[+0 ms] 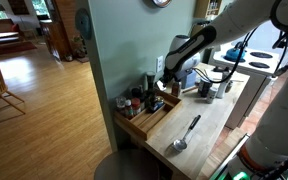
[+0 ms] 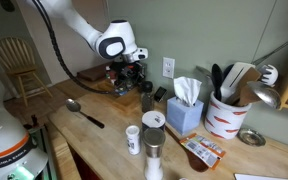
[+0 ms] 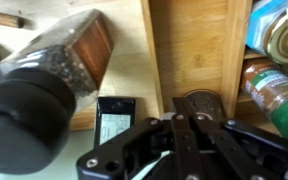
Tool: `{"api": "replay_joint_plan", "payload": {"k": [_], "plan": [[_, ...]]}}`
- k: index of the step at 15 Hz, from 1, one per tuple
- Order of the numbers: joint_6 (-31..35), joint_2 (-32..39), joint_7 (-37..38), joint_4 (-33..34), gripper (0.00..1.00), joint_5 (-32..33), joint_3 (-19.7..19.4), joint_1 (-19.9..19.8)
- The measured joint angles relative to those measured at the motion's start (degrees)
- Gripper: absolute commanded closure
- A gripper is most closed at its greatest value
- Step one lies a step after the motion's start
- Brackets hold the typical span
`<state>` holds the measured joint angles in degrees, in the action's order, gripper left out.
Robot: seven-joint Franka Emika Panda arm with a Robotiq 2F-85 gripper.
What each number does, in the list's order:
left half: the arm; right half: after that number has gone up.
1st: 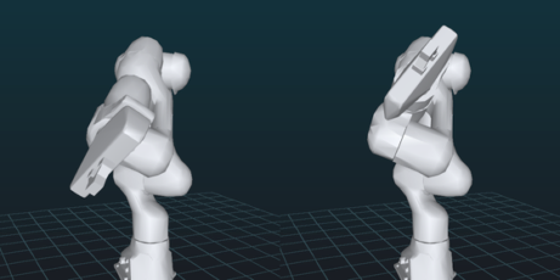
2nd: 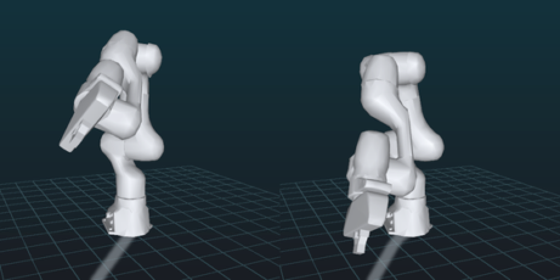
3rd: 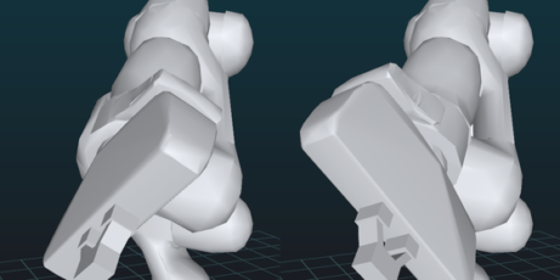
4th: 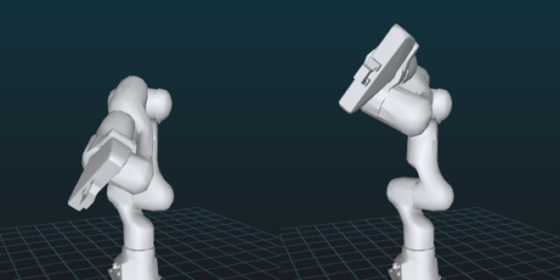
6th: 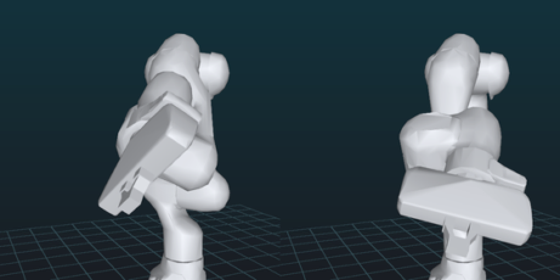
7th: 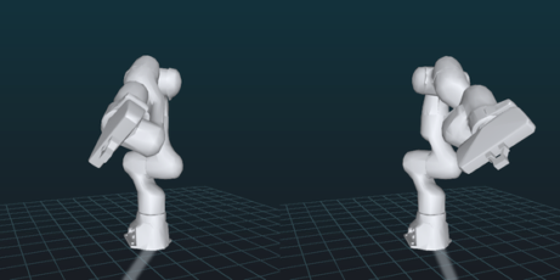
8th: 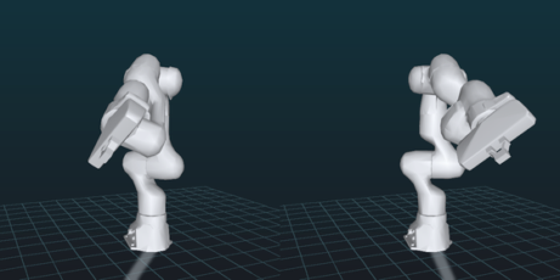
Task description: Place the container of black pepper in the wooden box
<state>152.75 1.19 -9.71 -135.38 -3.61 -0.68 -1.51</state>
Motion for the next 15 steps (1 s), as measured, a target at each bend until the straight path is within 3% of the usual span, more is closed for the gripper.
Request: {"api": "replay_joint_plan", "payload": {"k": [1,4,8,11,15], "plan": [[-1.8,-1.6,-3.34,-0.06,0.73,-0.77,-0.43,-0.54],[-10.45,-8.0,-12.8,0.3,0.51,-2.87,-2.57,-1.36],[-27.52,-17.87,-22.7,2.17,0.23,-5.2,-6.54,-1.34],[-40.28,-24.15,-25.79,3.72,0.0,-5.44,-9.02,-1.32],[-54.37,-30.99,-25.23,4.9,0.0,-5.08,-10.6,-1.56]]}}
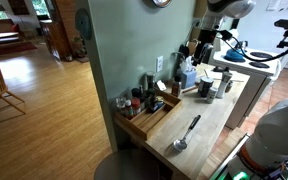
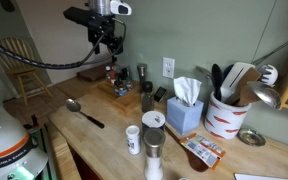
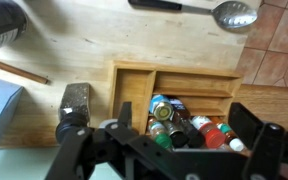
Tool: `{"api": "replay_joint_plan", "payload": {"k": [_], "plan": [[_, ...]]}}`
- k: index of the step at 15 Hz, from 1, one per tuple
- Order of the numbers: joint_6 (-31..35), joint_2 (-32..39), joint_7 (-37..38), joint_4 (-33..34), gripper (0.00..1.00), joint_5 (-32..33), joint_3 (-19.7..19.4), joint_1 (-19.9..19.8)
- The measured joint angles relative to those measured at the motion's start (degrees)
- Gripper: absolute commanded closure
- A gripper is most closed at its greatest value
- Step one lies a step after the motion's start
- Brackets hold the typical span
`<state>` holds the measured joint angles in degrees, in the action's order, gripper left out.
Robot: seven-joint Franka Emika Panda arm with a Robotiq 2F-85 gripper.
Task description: Place the container of black pepper in the wooden box
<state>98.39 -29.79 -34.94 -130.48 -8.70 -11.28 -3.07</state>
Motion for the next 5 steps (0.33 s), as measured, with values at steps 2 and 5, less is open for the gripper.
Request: {"api": "replay_joint_plan", "payload": {"k": [2,5], "plan": [[-4.61,-2.9,1.9,0.28,0.0,1.23,0.05,-0.33],[-6.04,-5.59,3.32,0.25,0.0,2.13,0.24,-0.49]]}}
